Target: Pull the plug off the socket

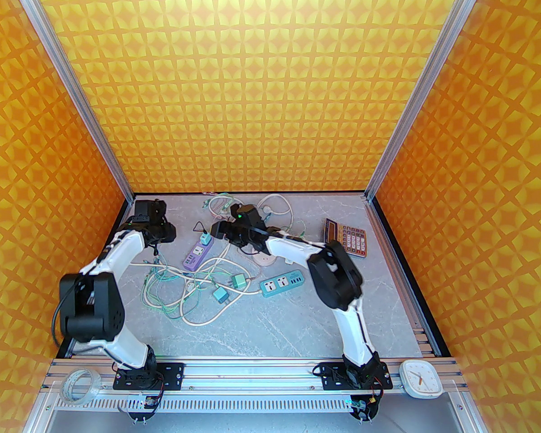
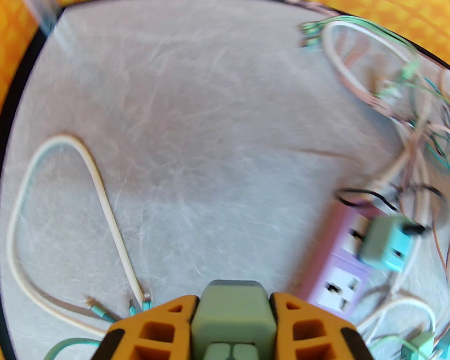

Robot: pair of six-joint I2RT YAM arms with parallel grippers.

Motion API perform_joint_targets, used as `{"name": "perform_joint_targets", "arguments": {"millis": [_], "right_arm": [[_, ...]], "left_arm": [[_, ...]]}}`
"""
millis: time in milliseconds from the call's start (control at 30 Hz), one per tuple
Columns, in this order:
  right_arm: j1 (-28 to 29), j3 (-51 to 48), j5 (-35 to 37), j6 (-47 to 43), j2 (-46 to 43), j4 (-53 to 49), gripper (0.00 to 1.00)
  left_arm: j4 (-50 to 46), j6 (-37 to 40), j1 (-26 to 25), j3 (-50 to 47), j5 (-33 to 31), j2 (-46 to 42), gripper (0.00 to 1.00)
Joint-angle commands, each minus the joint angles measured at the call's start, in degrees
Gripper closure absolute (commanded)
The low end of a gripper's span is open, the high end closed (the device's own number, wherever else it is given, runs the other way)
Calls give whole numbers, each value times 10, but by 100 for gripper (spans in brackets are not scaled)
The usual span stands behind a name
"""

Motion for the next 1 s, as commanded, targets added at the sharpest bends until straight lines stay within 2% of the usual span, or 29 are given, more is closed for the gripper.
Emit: {"name": "perform_joint_targets", "arguments": {"millis": [0,367,533,633,667,800,933,967], "right_arm": [[-2,-25,23,-29,-46,-19,1],[-2,-65,69,-64,-130,-80,2],[-2,-61,74,-68,-135,-96,2],[-2,-63,76,-65,-138,-97,2],[-2,-63,77,-64,-139,-97,1],[0,-65,79,-62,-141,-95,2],[1,-65,79,-62,-141,-94,1],[1,-66,79,-62,-141,-93,1]], "left_arm": [[23,-59,29,35,72,43,85],[72,-154,65,89,204,178,79],[71,-168,68,101,217,205,75],[66,-172,70,102,217,205,68],[61,-171,70,102,217,202,63],[53,-177,70,93,217,178,32],[53,-183,69,73,213,139,12],[51,-185,69,67,209,125,0]]}}
